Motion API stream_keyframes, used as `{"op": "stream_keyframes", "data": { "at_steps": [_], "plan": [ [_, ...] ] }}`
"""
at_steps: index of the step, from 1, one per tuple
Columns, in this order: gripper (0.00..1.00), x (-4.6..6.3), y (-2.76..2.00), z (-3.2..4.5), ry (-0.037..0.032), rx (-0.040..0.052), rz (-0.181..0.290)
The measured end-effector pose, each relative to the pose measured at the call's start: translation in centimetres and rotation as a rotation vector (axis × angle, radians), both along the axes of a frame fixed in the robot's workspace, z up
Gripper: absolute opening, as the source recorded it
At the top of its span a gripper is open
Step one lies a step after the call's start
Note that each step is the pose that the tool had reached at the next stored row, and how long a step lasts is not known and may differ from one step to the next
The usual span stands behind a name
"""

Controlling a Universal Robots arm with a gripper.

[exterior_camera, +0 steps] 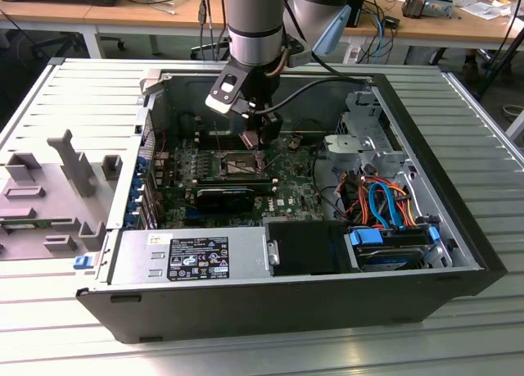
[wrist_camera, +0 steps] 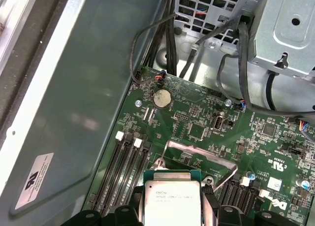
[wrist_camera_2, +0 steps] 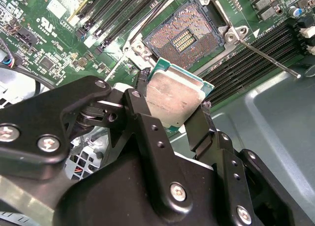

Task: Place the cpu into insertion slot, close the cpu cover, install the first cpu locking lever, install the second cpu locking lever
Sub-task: 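Place the cpu into insertion slot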

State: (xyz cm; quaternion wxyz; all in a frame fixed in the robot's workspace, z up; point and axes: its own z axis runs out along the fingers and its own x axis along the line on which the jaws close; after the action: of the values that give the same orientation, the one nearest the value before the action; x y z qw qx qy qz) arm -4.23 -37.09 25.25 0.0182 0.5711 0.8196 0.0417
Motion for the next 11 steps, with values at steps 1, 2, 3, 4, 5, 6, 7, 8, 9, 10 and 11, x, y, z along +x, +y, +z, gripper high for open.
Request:
{"op": "stream_keyframes", "data": {
  "at_steps": [1,2,3,4,5,6,7,8,9,10,11],
  "plan": [
    [0.55,0.0,0.0,0.0,0.0,0.0,-0.001],
    [0.55,0.0,0.0,0.0,0.0,0.0,-0.001],
    [0.55,0.0,0.0,0.0,0.0,0.0,-0.003],
    [0.55,0.0,0.0,0.0,0.0,0.0,-0.003],
    [0.55,0.0,0.0,0.0,0.0,0.0,-0.004],
    [0.55,0.0,0.0,0.0,0.0,0.0,-0.005],
    [0.55,0.0,0.0,0.0,0.0,0.0,-0.006],
    [0.55,0.0,0.0,-0.01,0.0,0.0,-0.008],
    [0.55,0.0,0.0,-0.01,0.0,0.0,-0.009],
    [0.55,0.0,0.0,-0.01,0.0,0.0,-0.01],
    [0.55,0.0,0.0,-0.01,0.0,0.0001,-0.01]
  ]
}}
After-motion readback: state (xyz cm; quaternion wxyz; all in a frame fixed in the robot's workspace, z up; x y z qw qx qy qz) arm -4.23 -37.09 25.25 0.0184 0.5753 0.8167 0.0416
